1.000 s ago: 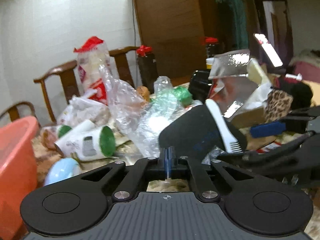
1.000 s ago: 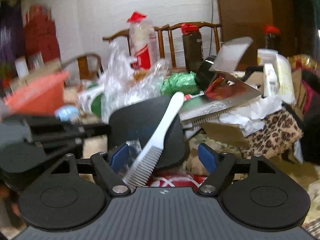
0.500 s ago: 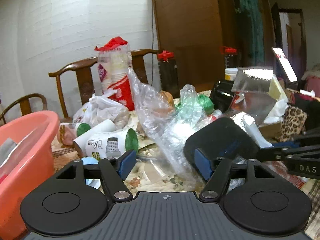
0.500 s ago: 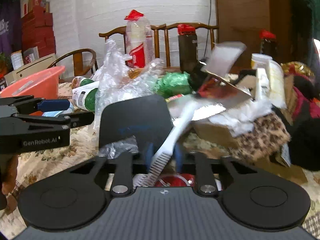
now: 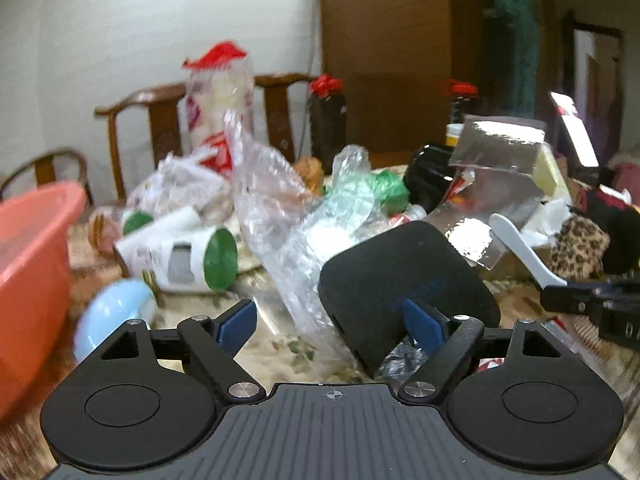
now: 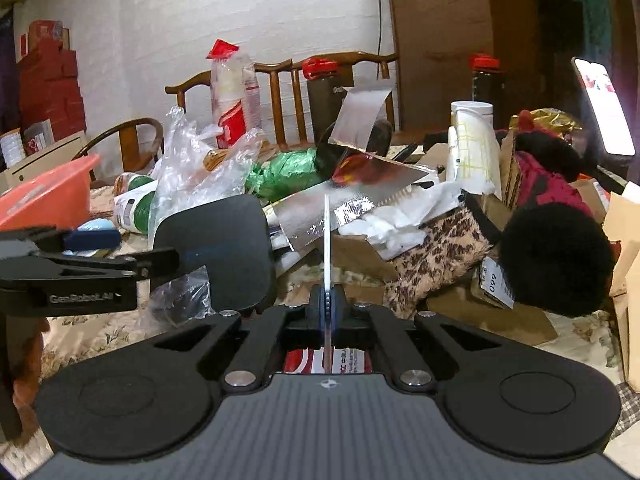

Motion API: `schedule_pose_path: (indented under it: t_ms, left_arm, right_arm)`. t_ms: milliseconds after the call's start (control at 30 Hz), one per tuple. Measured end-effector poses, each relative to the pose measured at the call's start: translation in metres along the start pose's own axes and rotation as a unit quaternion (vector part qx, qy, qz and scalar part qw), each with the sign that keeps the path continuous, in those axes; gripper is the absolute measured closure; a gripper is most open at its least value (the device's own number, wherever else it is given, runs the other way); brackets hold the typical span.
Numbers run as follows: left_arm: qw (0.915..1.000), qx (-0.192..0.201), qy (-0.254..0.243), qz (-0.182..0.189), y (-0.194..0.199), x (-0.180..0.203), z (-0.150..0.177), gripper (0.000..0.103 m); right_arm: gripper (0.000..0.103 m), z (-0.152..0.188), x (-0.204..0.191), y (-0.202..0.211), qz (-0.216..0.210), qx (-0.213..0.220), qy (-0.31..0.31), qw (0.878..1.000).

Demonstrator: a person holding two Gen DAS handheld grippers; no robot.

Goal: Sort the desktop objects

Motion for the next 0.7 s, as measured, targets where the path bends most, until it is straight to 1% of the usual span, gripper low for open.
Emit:
schedule_pose_path:
  t_ms: [67, 100, 133, 233, 300, 467, 533, 567, 600, 667, 700]
  left_arm:
    - [0.9998, -0.008, 0.019, 0.006, -0.002, 0.008, -0.001, 0.01]
    - [0.9997, -0.01, 0.021, 0.005, -0.003, 0.013, -0.001, 0.007]
    - [0.9998, -0.012, 0.017, 0.001, -0.005, 0.019, -0.002, 0.004]
    - [0.9997, -0.014, 0.002, -0.018, -0.012, 0.033, -0.005, 0.0]
    - [0.9996, -0.021, 0.006, -0.019, -0.019, 0.037, -0.004, 0.0]
    - [0.9989, -0.019, 0.043, 0.005, -0.027, 0.035, -0.003, 0.0]
    - [0.9982, -0.02, 0.055, 0.014, -0.031, 0.035, -0.002, 0.004]
    - [0.9977, -0.017, 0.062, 0.02, -0.032, 0.036, -0.002, 0.004]
    - [0.9976, -0.014, 0.065, 0.018, -0.032, 0.037, -0.002, 0.005]
    - [0.9976, 0.0, 0.067, 0.018, -0.029, 0.038, -0.004, 0.017]
    - [0.9974, 0.012, 0.068, 0.02, -0.024, 0.037, -0.006, 0.033]
  right_arm:
    - [0.1, -0.001, -0.001, -0.003, -0.001, 0.003, -0.001, 1.0]
    - [0.1, 0.0, -0.001, -0.002, -0.002, 0.004, -0.001, 1.0]
    - [0.1, 0.0, -0.001, -0.004, -0.003, 0.004, -0.001, 1.0]
    - [0.1, 0.0, 0.0, -0.003, -0.007, 0.005, -0.004, 1.0]
    - [0.1, -0.001, 0.001, -0.003, -0.01, 0.007, -0.005, 1.0]
    - [0.1, -0.002, 0.007, -0.004, -0.023, 0.008, -0.018, 1.0]
    - [0.1, -0.002, 0.008, -0.004, -0.026, 0.009, -0.02, 0.999]
    - [0.1, -0.002, 0.009, -0.004, -0.027, 0.009, -0.021, 0.999]
    - [0.1, -0.002, 0.009, -0.003, -0.026, 0.01, -0.022, 0.999]
    - [0.1, -0.002, 0.009, -0.003, -0.026, 0.01, -0.023, 0.999]
    - [0.1, -0.002, 0.01, -0.003, -0.026, 0.011, -0.024, 0.999]
Point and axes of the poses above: each gripper's, at about its wrist camera, not at the fingertips, and y roughly against the way its jaws point, x to its right, z to its underside, the point moved 7 cm from there along -y, roughly the way its jaws point, and after that the axes turned 3 degrees about -y, right-handed, at the moved point
